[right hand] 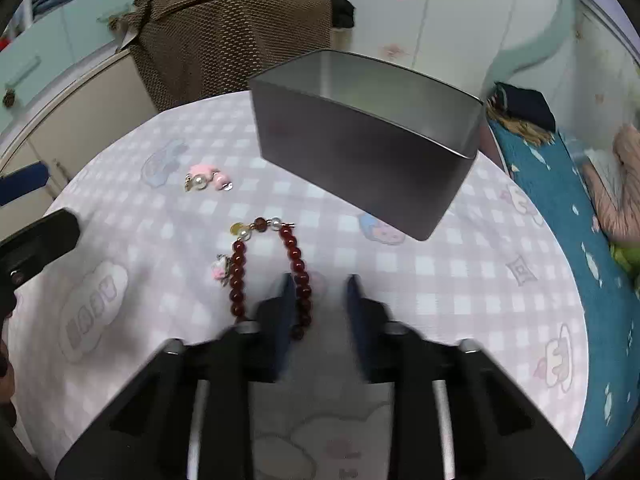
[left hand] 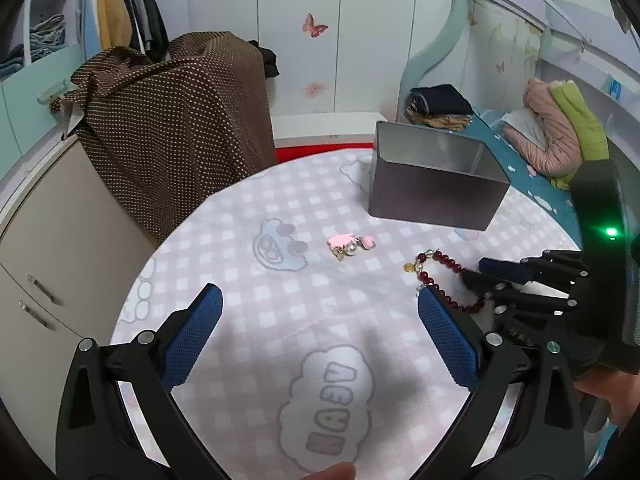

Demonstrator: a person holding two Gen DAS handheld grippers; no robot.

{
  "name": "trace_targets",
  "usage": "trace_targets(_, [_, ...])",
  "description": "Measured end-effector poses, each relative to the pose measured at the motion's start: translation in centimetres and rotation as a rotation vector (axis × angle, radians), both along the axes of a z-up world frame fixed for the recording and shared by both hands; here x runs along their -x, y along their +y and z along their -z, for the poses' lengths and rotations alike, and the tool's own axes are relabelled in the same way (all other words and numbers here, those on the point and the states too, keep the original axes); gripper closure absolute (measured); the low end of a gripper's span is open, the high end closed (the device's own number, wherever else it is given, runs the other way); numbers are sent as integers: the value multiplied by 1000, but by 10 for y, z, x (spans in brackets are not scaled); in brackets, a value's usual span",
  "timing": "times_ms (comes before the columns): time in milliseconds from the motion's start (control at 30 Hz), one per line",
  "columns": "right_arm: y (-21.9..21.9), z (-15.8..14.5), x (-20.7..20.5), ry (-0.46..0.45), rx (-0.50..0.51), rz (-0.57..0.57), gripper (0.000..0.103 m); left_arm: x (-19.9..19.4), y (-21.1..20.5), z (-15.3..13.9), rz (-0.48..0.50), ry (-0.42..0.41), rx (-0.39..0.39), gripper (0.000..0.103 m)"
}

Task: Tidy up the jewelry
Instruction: 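Grasp the red bead bracelet with the right gripper, then grasp the small pink charm with the left gripper while the right gripper holds the bracelet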

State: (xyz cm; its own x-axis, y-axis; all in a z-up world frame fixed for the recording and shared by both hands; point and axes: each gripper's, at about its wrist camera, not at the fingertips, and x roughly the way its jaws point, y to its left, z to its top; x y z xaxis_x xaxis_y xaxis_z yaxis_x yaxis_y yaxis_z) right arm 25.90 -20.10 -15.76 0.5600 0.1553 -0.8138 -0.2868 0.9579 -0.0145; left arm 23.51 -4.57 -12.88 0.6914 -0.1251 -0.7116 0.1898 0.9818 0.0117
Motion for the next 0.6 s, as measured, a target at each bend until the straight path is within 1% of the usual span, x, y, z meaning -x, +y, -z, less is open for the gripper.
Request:
trace_targets(67, [-5,0,4,-5,12,8,96,-2,-4,3,13,11,0,5])
trace_targets(333, [-34,-1,16,7,-15,76,96,-13,-31,21,73,53,1,5])
trace_targets(467, [-45,0,19,14,-40,89,96,-20,-46,31,92,66,-8,5])
trace_targets(600, [-46,-1,16,15,-59,92,96,-31,-60,40,103,77,-24,5])
